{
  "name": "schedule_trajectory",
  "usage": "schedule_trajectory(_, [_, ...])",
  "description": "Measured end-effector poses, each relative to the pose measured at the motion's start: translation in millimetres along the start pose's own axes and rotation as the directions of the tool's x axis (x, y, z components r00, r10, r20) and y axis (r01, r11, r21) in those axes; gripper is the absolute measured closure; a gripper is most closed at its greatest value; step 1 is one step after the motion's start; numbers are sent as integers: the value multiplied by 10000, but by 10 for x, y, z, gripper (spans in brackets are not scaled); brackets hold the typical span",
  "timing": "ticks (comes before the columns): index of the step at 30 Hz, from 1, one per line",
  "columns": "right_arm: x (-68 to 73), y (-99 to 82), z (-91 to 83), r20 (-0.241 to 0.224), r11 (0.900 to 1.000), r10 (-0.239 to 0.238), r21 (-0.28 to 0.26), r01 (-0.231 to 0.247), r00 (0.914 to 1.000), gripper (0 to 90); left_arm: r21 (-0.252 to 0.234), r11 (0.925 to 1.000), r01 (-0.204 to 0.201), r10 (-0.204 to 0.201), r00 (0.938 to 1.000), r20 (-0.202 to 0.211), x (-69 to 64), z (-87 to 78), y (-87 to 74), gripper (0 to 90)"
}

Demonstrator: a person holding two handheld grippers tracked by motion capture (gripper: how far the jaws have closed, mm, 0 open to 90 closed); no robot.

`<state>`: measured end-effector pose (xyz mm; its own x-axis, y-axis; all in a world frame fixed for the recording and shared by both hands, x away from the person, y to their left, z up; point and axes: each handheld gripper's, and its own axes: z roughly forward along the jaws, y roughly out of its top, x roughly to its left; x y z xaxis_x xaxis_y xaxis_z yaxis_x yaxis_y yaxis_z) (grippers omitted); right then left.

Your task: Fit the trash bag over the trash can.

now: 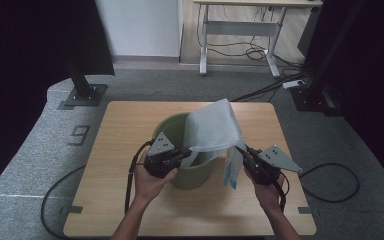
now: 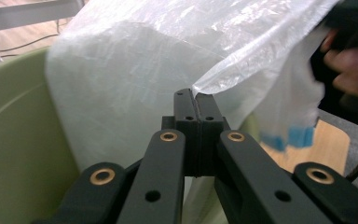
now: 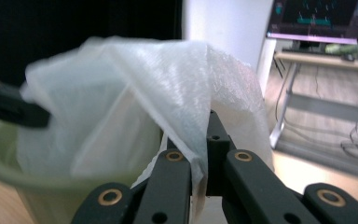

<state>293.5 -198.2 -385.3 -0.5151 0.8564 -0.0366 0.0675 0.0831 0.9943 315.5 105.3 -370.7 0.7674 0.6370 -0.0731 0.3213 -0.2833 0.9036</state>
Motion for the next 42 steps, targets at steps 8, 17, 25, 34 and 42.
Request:
schedule_trajectory(8, [220,424,156,-503,9937,-1105,-250,1093,9926,887,90,9996,285,-282,9988,-389,175,-58,-19,896])
schedule_trajectory(17, [352,358,248,-1171,9865,-1490,500,1556,9819,886,247,9991,339,-335,9993,-148,262,-166,-55,567])
schedule_trajectory(25, [420,318,333,-1405,9849,-1444,754,1560,9795,886,11,9990,-436,436,9987,252,15,-159,58,442])
schedule_trajectory(34, [377,239,318,-1457,9852,-1288,939,1433,9809,884,106,9999,2,-14,9941,1089,46,-80,79,772])
schedule_trajectory(42, [379,155,297,-1914,9875,-998,1013,1208,9764,881,275,9996,-56,28,9950,1000,32,-114,67,896])
